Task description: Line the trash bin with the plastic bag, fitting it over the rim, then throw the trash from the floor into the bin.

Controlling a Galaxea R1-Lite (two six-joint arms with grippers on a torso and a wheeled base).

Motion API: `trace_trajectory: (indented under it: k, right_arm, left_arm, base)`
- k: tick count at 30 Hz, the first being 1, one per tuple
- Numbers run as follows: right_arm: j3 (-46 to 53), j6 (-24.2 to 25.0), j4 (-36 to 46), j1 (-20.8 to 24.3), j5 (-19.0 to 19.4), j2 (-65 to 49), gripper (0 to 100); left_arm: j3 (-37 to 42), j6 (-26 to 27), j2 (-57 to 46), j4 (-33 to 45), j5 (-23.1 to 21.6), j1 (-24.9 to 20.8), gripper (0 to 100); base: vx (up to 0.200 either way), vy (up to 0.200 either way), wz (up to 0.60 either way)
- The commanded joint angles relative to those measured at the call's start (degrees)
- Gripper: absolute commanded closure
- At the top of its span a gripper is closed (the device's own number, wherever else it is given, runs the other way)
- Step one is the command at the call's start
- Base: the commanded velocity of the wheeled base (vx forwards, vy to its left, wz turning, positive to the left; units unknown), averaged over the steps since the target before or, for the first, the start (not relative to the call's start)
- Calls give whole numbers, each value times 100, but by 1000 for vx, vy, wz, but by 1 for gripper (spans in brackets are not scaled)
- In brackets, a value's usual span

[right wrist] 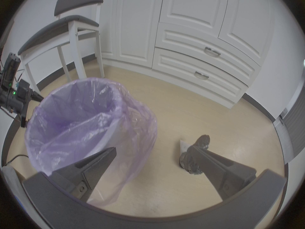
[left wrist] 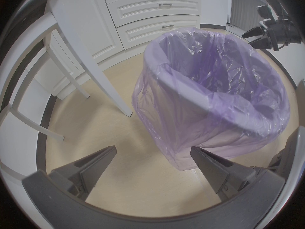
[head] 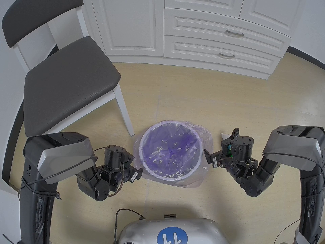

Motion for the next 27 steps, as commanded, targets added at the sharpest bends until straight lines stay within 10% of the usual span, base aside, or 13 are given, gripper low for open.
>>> trace_trajectory:
  k: [1, 7, 8, 27]
  right_arm:
    - [-335, 32, -61, 21, 16, 414, 0]
    - [-652, 32, -8, -129, -2, 660, 0]
    - [-660, 32, 1, -129, -2, 669, 100]
    - [-1618, 32, 27, -305, 148, 1881, 100]
  left_arm:
    - [23, 5, -16, -13, 1, -1, 0]
    - [15, 14, -25, -13, 1, 7, 0]
    - [15, 14, -25, -13, 1, 7, 0]
    - [15, 14, 2, -83, 1, 7, 0]
  base:
    - [0, 0, 0]
    - [0, 0, 0]
    - [0, 0, 0]
    - [0, 0, 0]
